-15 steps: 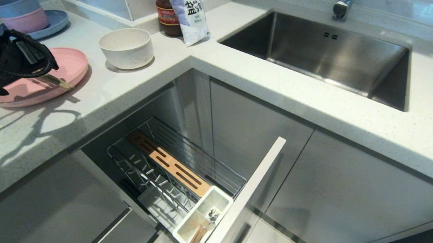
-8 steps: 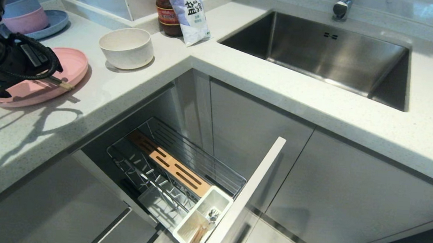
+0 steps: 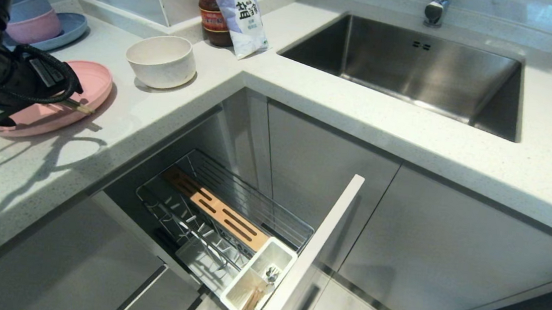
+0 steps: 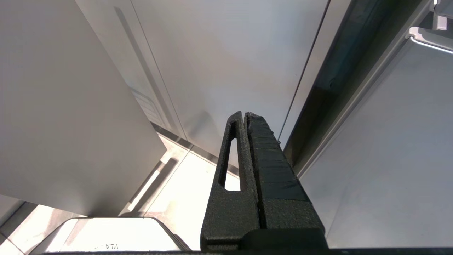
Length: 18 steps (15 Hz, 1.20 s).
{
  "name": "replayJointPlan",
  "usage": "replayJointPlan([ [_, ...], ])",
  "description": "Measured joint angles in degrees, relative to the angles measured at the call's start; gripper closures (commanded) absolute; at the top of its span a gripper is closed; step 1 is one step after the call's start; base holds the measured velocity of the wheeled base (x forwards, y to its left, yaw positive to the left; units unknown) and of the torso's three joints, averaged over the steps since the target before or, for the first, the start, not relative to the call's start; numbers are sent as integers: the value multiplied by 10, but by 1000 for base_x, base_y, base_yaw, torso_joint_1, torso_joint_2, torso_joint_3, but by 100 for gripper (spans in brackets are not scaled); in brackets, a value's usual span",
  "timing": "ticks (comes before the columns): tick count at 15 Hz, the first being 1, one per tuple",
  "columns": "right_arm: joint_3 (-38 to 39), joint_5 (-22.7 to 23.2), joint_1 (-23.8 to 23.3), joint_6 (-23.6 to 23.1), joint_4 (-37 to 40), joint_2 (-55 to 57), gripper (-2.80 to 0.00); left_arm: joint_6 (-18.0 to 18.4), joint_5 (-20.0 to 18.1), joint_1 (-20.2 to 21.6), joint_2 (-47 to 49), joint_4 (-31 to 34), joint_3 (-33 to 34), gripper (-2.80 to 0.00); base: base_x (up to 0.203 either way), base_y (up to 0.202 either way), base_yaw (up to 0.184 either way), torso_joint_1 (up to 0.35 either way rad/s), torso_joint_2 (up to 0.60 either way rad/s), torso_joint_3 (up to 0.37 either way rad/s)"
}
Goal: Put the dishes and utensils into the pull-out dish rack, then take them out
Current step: Pick up the chopsticks and place it in the cupboard
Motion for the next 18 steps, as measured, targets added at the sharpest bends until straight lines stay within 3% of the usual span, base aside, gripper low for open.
replayJointPlan([
  [18, 0, 0, 0, 0, 0, 0, 0, 0, 1, -16, -37, 0, 0, 0, 0, 0, 0, 0, 0, 0],
])
